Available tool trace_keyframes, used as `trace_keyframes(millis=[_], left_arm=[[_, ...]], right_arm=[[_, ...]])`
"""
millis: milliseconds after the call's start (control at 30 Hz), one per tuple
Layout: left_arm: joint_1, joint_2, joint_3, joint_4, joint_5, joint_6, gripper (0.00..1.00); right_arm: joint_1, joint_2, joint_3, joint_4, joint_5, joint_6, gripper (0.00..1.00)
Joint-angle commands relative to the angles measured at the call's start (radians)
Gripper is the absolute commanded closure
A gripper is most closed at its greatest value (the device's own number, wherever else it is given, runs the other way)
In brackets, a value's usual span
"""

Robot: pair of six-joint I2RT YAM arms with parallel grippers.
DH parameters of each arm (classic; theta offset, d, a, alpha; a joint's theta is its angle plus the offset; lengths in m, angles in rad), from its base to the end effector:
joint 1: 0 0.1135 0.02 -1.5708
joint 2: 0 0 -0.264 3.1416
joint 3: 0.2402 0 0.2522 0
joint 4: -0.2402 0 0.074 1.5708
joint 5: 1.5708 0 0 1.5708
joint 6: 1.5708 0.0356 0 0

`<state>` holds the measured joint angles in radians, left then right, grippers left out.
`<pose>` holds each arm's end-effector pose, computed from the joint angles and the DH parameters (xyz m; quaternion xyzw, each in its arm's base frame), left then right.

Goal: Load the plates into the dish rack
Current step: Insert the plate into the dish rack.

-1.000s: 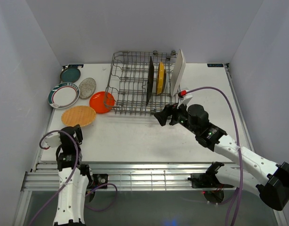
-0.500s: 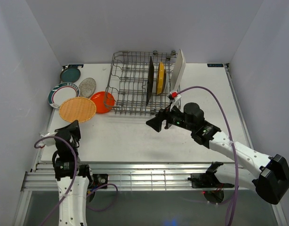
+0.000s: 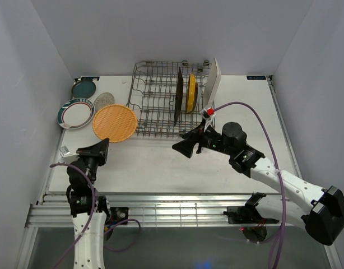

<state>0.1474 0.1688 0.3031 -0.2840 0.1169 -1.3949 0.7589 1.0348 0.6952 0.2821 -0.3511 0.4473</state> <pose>0.1021 0.0110 0.2338 -0.5001 0.5692 -0.4163 0.5027 0.1682 0.1764 0.3093 -0.2295 0.6887 0.4880 0.4847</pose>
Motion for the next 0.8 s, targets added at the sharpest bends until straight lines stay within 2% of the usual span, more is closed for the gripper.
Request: trace_keyframes(millis=[0, 133, 267, 500, 767], left_arm=[[0.001, -0.002, -0.03, 0.161, 0.135, -0.038, 1.0], [0.001, 0.017, -0.087, 0.267, 0.208, -0.075, 1.0], [0.001, 0.058, -0.151, 0.44, 0.288, -0.125, 1.0], [0.001, 0.094, -0.16, 0.502, 0.363, -0.137, 1.0], [0.0, 0.104, -0.167, 0.554, 0.426, -0.151, 1.0]], right_arm=[[-0.004, -0.018, -0.011, 0.08, -0.022, 0.03, 0.08], [-0.003, -0.004, -0.028, 0.118, -0.005, 0.056, 0.07], [-0.001, 0.016, -0.057, 0.169, 0.006, 0.094, 0.06], [0.01, -0.033, -0.115, 0.218, 0.098, 0.097, 0.05], [0.013, 0.001, -0.138, 0.279, 0.089, 0.128, 0.04]])
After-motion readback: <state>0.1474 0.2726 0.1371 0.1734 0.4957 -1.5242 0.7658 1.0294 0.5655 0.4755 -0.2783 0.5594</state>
